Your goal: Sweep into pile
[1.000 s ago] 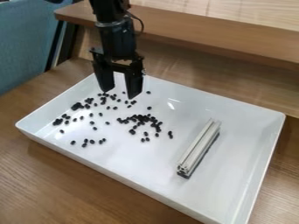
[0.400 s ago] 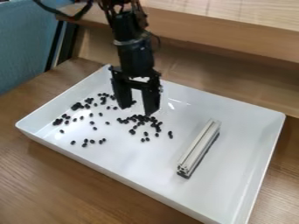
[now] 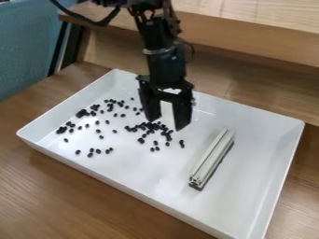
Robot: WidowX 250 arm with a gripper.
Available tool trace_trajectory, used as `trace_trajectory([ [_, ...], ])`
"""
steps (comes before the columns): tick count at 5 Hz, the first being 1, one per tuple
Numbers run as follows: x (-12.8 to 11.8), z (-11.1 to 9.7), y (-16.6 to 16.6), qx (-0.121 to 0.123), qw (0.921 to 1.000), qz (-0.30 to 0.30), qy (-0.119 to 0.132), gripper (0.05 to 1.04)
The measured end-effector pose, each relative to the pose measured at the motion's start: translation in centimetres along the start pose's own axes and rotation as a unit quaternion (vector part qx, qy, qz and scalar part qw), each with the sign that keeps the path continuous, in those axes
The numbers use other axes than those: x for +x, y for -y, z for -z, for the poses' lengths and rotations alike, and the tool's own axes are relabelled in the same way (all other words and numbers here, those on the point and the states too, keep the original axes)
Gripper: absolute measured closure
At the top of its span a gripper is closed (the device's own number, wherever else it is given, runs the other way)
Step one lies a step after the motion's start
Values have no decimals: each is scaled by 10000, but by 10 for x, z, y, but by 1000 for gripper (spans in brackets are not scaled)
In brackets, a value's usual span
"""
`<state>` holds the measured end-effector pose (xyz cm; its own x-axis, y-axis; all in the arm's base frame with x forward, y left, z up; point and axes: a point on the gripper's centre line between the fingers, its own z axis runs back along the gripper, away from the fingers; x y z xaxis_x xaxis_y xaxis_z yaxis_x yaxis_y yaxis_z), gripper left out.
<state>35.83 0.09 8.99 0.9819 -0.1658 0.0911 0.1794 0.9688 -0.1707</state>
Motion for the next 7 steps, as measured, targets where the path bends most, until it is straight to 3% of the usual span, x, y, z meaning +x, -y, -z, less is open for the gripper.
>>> trace_trajectory([
  [1,5,13,24,-18,9998,194,-92,82],
  [4,20,39,50,79,9995,245,-193,82],
  [5,23,51,57,102,9993,272,-248,133],
  [6,24,55,60,181,9996,112,-174,441],
  [7,23,60,55,295,9995,-70,-97,687],
])
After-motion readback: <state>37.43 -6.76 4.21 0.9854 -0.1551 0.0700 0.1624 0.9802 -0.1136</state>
